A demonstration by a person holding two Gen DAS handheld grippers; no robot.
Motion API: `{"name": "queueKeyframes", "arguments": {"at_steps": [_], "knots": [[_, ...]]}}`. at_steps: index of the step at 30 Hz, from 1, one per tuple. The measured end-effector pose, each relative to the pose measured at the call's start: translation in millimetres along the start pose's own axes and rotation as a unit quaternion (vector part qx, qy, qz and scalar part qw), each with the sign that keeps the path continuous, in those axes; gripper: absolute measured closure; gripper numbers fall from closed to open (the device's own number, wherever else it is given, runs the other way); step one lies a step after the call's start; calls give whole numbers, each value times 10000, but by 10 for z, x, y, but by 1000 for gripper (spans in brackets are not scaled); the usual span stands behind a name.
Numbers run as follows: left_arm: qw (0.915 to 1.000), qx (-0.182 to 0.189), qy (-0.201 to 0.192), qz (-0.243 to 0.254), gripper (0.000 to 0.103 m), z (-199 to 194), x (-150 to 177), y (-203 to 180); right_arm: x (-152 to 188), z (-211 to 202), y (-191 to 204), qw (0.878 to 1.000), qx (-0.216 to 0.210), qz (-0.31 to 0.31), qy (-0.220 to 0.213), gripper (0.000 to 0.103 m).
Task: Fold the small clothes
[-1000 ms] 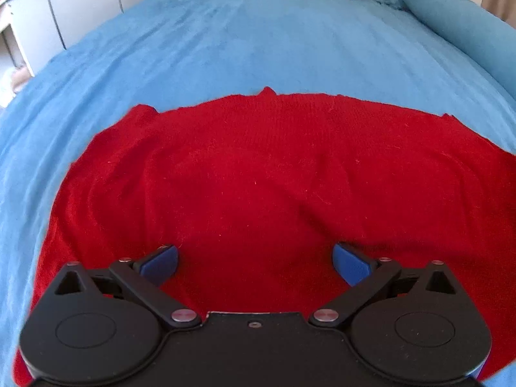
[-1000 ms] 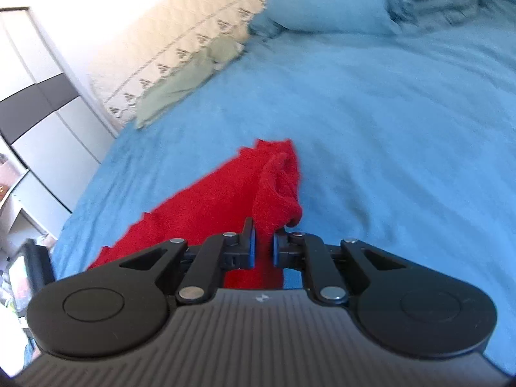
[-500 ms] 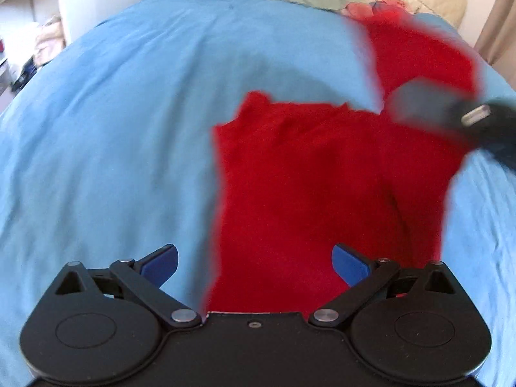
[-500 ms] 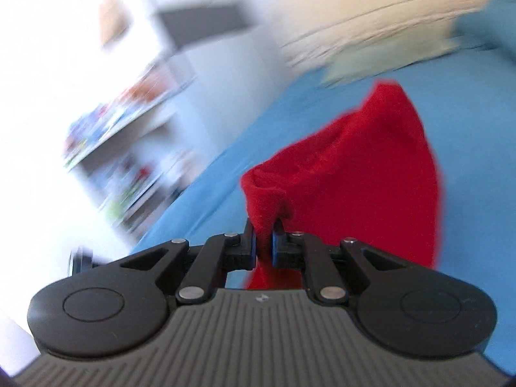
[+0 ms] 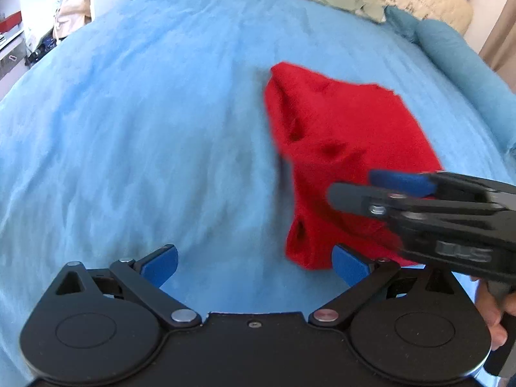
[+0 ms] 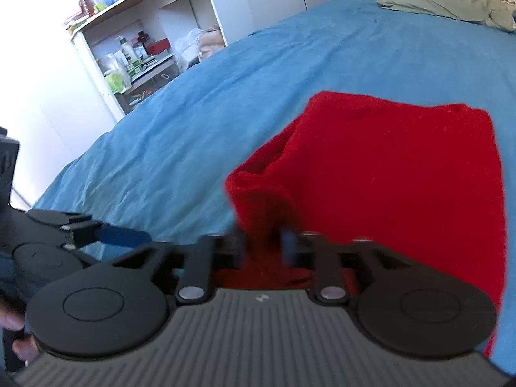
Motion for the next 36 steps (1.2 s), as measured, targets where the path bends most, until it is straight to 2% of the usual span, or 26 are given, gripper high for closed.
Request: {"name": "queueKeyframes", "arguments": {"at_steps": [1,2,4,7,10,13,15,18,20,21,22,23,24,25,28,32,36], "knots": [[9999,97,-63,-17,0,-48,-22,-22,-41,-128,-46,9998,38,-2,-170,24],[9998,179,-122,-26,0,-91,-32,-10,-50,-285,-85,9992,75,2,-405,19],[9990,367,-252,-48,0,-180,-84,-51,13,-666,-264,9965,238,87,-795,14],[9971,628,-405,-168,0,-246,-161,-123,149,-1102,-625,9886,951,-13,-1169,8],[9968,646,-350,-321,0,-132,-228,-181,456,-1262,-860,9850,1363,-205,-1040,8],[9955,684,-255,-602,3,-11,-223,-164,830,-1207,-981,9874,1437,-215,-628,10],[9950,660,-189,-726,13,62,-222,-148,992,-1159,-1016,9888,1403,-157,-487,14],[9942,612,-194,-862,15,113,-220,-132,1105,-1023,-1000,9875,1497,-243,-423,23],[9930,625,-208,-978,20,167,-237,-115,1095,-904,-987,9867,1551,-328,-372,35],[9921,659,-206,-1046,30,175,-232,-122,1077,-839,-978,9857,1606,-356,-359,39],[9911,695,-203,-1117,38,178,-232,-124,1064,-806,-962,9852,1636,-358,-363,50],[9902,725,-193,-1174,63,186,-239,-125,1041,-787,-960,9849,1657,-302,-389,58],[9896,752,-178,-1211,94,185,-238,-139,1021,-801,-942,9849,1655,-207,-454,63],[9890,775,-187,-1245,93,173,-234,-147,997,-842,-962,9848,1639,-55,-564,79],[9878,919,-345,-1213,93,55,-202,-196,973,-910,-1056,9847,1456,532,-790,80],[9804,1179,-406,-1525,93,-31,-58,-171,1012,-1069,-1280,9793,1257,1247,-986,82],[9778,1146,-291,-1730,92,85,96,-110,1123,-1058,-1402,9770,1115,1565,-924,82]]}}
Point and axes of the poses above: each gripper's, at about its wrist camera, not at the fingertips, and z roughly the way its jaws point, y to its left, x to its underside, the point moved 8 cm from there along z, roughly the way its jaws point
